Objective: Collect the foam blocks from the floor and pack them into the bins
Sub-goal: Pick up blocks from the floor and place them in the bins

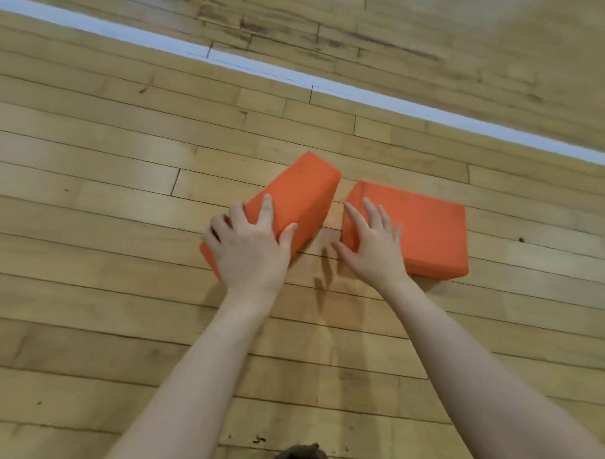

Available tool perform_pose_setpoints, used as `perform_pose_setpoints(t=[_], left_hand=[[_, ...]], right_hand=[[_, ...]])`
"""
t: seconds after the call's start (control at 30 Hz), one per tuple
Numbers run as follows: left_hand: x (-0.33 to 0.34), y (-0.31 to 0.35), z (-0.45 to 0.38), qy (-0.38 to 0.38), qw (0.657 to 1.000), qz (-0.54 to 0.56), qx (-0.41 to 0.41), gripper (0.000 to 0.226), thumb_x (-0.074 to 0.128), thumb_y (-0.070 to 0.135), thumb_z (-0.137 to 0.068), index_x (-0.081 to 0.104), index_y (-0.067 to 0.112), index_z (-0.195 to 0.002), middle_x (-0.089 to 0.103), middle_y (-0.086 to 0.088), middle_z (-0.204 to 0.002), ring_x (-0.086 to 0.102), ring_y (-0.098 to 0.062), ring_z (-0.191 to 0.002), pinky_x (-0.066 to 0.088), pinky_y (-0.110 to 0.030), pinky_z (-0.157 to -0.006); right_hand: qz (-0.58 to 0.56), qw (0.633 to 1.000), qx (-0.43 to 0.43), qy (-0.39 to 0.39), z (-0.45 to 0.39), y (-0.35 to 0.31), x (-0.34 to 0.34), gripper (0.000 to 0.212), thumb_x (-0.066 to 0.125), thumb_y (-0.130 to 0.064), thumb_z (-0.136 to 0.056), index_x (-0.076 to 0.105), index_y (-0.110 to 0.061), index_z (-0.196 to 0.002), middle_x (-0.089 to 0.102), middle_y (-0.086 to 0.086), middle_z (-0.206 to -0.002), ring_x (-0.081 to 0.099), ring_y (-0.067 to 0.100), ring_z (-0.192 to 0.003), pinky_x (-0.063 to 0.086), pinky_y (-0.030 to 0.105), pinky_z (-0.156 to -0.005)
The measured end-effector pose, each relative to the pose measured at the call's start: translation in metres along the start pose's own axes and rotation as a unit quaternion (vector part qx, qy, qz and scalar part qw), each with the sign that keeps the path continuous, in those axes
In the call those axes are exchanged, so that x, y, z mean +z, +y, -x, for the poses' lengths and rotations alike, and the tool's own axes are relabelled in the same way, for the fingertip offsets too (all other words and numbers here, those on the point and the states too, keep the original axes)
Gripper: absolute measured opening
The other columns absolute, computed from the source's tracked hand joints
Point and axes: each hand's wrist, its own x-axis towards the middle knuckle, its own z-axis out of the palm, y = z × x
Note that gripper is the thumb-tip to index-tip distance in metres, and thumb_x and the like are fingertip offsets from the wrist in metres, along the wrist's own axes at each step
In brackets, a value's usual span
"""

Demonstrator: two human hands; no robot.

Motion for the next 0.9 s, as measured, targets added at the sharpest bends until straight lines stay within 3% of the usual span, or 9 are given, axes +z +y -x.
perform_pose_setpoints(t=[0.07, 0.17, 0.33, 0.5, 0.7, 0.9], left_hand=[[0.005, 0.003, -0.003, -0.001, 1.0, -0.026, 0.0, 0.058, 0.049, 0.054, -0.087, 0.049, 0.021, -0.135, 0.053, -0.02, -0.118, 0.049, -0.04, -0.1, 0.036, -0.05, -0.089], [0.008, -0.003, -0.005, -0.034, 0.998, -0.046, 0.036, 0.064, 0.041, 0.054, -0.09, 0.034, 0.022, -0.144, 0.045, -0.022, -0.123, 0.046, -0.039, -0.103, 0.031, -0.05, -0.093], [0.008, -0.008, -0.006, -0.066, 0.994, 0.01, 0.091, 0.074, 0.054, 0.056, -0.083, 0.032, 0.025, -0.145, 0.044, -0.022, -0.12, 0.049, -0.037, -0.093, 0.044, -0.043, -0.077], [-0.002, -0.01, -0.003, -0.069, 0.996, 0.022, 0.058, 0.069, 0.053, 0.056, -0.085, 0.035, 0.023, -0.144, 0.048, -0.018, -0.125, 0.049, -0.038, -0.098, 0.043, -0.042, -0.08], [-0.037, -0.041, 0.007, -0.047, 0.999, 0.001, -0.004, 0.067, 0.05, 0.055, -0.087, 0.035, 0.023, -0.144, 0.048, -0.018, -0.124, 0.047, -0.038, -0.102, 0.041, -0.043, -0.084], [-0.069, -0.067, 0.025, -0.012, 0.999, 0.043, -0.025, 0.066, 0.052, 0.053, -0.087, 0.036, 0.024, -0.144, 0.046, -0.018, -0.124, 0.047, -0.036, -0.106, 0.041, -0.046, -0.087]], right_hand=[[0.047, 0.997, 0.012, -0.056, 0.001, 0.014, 0.013, 0.079, 0.055, -0.049, -0.086, 0.013, -0.031, -0.15, -0.004, 0.005, -0.159, -0.006, 0.032, -0.145, -0.004, 0.066, -0.107], [0.074, 0.995, 0.001, -0.062, 0.003, 0.023, 0.022, 0.082, 0.056, -0.043, -0.088, 0.004, -0.033, -0.151, -0.015, 0.005, -0.158, -0.012, 0.034, -0.144, -0.004, 0.067, -0.109], [0.121, 0.992, 0.024, -0.016, -0.004, 0.029, 0.023, 0.076, 0.059, -0.048, -0.085, 0.017, -0.039, -0.148, 0.006, 0.017, -0.158, 0.007, 0.047, -0.141, 0.009, 0.064, -0.109], [0.135, 0.99, -0.01, 0.028, 0.0, 0.013, 0.016, 0.065, 0.069, -0.044, -0.079, 0.047, -0.027, -0.138, 0.042, 0.024, -0.142, 0.04, 0.054, -0.125, 0.033, 0.071, -0.093], [0.033, 0.996, -0.038, 0.079, 0.028, -0.048, -0.021, 0.059, 0.034, -0.056, -0.088, 0.047, -0.026, -0.137, 0.049, 0.019, -0.138, 0.048, 0.046, -0.122, 0.042, 0.061, -0.092], [-0.139, 0.982, -0.05, 0.119, 0.046, -0.114, -0.046, 0.062, 0.03, -0.059, -0.09, 0.038, -0.027, -0.142, 0.046, 0.012, -0.143, 0.046, 0.033, -0.127, 0.044, 0.049, -0.096]])
